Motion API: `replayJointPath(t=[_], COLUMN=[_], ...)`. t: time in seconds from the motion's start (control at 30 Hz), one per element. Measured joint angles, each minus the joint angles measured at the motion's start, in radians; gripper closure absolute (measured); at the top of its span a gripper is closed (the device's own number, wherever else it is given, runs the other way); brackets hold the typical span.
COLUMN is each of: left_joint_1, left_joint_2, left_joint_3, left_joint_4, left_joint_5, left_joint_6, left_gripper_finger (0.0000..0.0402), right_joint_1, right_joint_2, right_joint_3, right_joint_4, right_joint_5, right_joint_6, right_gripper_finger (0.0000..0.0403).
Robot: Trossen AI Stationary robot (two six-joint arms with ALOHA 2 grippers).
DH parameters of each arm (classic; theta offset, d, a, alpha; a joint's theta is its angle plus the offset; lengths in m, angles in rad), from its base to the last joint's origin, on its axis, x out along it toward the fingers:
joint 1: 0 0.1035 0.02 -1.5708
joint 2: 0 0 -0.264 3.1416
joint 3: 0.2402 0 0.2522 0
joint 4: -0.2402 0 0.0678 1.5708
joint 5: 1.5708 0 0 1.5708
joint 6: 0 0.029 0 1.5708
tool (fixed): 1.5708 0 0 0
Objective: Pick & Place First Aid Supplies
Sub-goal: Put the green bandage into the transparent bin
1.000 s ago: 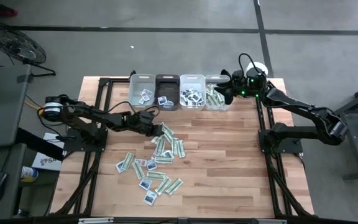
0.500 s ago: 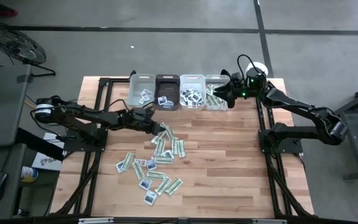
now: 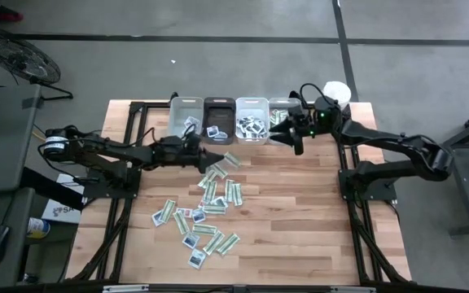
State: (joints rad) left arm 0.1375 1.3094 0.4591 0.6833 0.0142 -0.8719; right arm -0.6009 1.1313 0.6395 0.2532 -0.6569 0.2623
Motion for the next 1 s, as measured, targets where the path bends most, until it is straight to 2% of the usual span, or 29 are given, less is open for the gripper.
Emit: replayJointPath(t=[0.23, 0.47, 0.67, 0.83, 1.0], left_joint_1=[0.0, 0.0, 0.0, 0.001, 0.001], left_joint_2=[0.0, 0.0, 0.0, 0.0, 0.001], left_joint_3=[0.0, 0.004, 0.087, 0.16, 0.199], left_joint_4=[0.177, 0.347, 0.33, 0.243, 0.132], left_joint_5=[-0.074, -0.096, -0.045, 0.004, 0.008], left_joint_6=[0.114, 0.233, 0.367, 0.419, 0.423], left_gripper_finger=[0.0401, 0.0401, 0.0401, 0.0401, 0.0401], right_joint_1=[0.067, 0.117, 0.166, 0.196, 0.216], right_joint_2=[0.041, 0.087, 0.16, 0.197, 0.208], right_joint_3=[0.0, 0.0, 0.0, 0.0, 0.0], right_joint_4=[0.104, 0.193, 0.352, 0.422, 0.478], right_joint_5=[0.05, 0.084, 0.101, 0.101, 0.08], right_joint_6=[0.025, 0.058, 0.079, 0.079, 0.079], right_gripper_finger=[0.0227, 0.0228, 0.0229, 0.0228, 0.0228])
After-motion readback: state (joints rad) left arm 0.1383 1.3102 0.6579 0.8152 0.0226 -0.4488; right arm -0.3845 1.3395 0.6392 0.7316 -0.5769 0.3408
